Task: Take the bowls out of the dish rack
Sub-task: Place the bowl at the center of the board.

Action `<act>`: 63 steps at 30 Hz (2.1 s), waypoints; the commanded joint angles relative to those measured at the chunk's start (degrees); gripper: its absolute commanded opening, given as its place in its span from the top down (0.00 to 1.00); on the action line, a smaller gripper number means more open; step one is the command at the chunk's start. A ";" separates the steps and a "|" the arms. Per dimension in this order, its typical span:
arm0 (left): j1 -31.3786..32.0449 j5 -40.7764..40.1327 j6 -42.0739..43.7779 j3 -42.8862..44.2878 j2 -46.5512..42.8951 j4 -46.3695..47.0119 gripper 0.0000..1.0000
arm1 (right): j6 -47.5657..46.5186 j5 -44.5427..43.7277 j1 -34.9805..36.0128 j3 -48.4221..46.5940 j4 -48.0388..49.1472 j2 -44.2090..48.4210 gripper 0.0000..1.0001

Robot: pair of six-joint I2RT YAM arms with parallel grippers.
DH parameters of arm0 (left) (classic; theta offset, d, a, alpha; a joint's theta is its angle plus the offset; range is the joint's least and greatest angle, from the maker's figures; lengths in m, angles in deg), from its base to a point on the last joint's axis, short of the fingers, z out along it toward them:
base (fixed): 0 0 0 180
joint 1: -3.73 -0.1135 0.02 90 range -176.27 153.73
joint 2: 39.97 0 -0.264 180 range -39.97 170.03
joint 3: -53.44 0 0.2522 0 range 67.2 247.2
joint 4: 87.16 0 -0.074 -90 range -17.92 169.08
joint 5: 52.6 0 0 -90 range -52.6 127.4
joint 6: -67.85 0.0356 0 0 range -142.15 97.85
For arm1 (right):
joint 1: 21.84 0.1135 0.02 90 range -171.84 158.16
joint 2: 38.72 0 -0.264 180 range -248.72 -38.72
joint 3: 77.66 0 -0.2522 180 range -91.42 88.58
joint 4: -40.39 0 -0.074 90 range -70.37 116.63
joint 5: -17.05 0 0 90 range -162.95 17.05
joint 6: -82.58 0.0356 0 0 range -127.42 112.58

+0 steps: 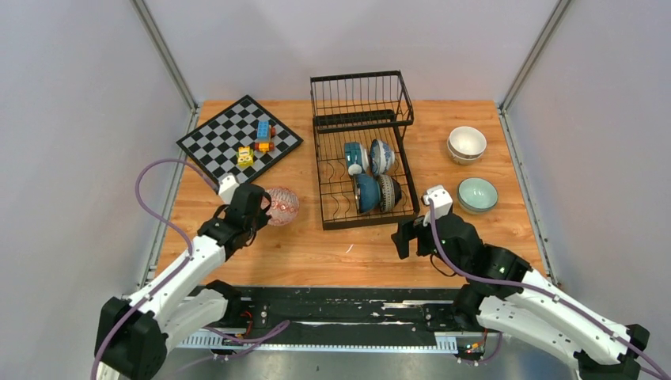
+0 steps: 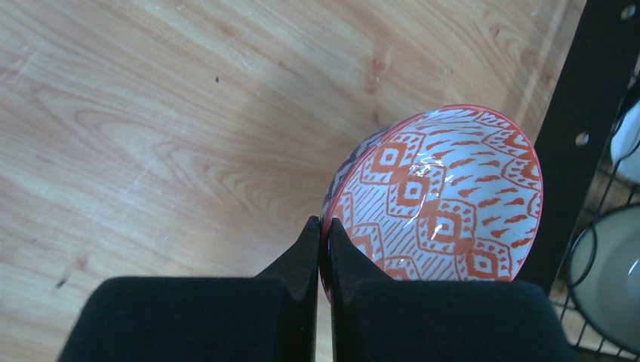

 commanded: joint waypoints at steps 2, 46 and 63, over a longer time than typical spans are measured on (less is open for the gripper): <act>-4.18 3.35 -3.21 1.22 6.35 13.75 1.00 | 2.82 1.39 -0.60 2.92 2.14 1.36 0.01; -7.55 6.44 2.21 17.54 36.21 19.15 0.52 | 3.66 0.03 -0.63 4.28 1.92 1.19 0.01; 1.52 17.01 21.15 14.56 0.67 14.30 0.11 | -0.71 -1.27 -0.59 -0.61 7.80 -1.13 0.03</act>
